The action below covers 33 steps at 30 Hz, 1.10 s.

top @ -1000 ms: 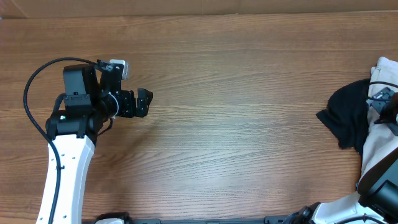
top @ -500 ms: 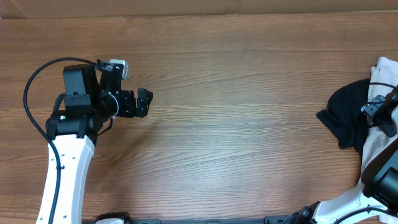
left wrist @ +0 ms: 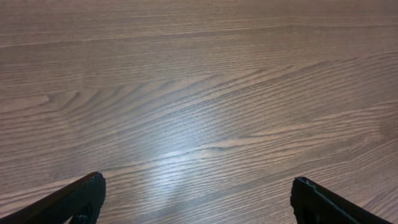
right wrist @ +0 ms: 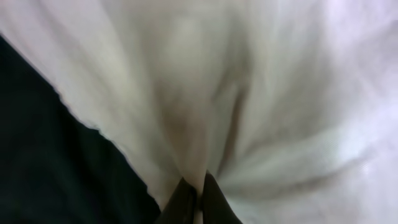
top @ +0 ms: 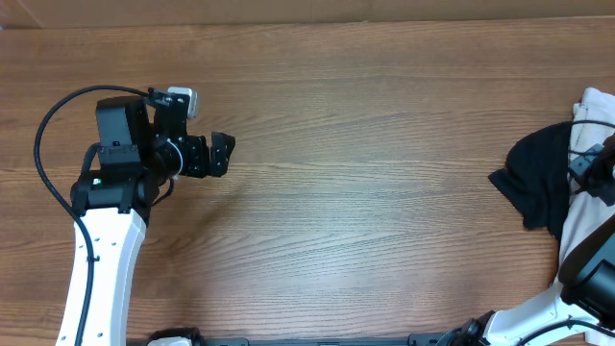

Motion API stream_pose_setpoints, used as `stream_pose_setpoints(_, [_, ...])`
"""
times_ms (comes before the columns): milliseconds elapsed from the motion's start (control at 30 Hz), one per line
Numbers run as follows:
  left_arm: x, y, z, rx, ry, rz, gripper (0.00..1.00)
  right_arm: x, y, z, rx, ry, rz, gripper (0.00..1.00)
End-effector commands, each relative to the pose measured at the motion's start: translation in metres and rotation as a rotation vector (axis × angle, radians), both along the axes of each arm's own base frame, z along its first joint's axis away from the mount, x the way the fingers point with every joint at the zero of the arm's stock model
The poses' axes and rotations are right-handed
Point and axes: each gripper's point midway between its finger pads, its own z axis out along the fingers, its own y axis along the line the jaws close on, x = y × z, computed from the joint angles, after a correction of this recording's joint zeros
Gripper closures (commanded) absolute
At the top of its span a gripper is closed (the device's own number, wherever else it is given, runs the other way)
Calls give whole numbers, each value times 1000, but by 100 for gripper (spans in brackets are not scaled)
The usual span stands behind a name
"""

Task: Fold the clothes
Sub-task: 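Grasp the beige shorts in the pile with the right gripper, then drag the beige shorts leftward to the table center with right gripper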

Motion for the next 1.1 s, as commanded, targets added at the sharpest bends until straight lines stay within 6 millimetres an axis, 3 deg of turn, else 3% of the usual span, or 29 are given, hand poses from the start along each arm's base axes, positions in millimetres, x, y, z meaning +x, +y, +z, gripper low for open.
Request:
stream_pose_setpoints(0, [6, 0, 9, -17, -25, 4, 4, 35, 5, 35, 69, -144, 21, 96])
stream_pose_setpoints(100, [12, 0, 15, -16, -59, 4, 6, 58, 35, 72, 201, -231, 114, 96])
stream_pose_setpoints(200, [17, 1, 21, -18, -90, 9, 6, 67, 65, 95, 262, -229, 204, 96])
stream_pose_setpoints(333, [23, 4, 29, -57, -108, 54, 6, 72, 121, 111, 330, -168, 369, 96])
stream_pose_setpoints(467, [26, 16, 39, -71, -119, 99, 6, 80, 185, 112, 402, -125, 535, 96])
stream_pose_setpoints(767, [32, 65, 74, -55, -188, 221, 5, 84, 349, 115, 490, -67, 937, 96])
stream_pose_setpoints(900, [31, 90, 80, -46, -205, 285, 4, 78, 425, 118, 498, -82, 1072, 96])
stream_pose_setpoints(933, [29, 101, 80, -44, -202, 312, 4, 73, 463, 121, 503, -101, 1142, 96])
stream_pose_setpoints(1067, [25, 117, 77, -42, -190, 356, 3, 55, 541, 120, 503, -139, 1319, 96])
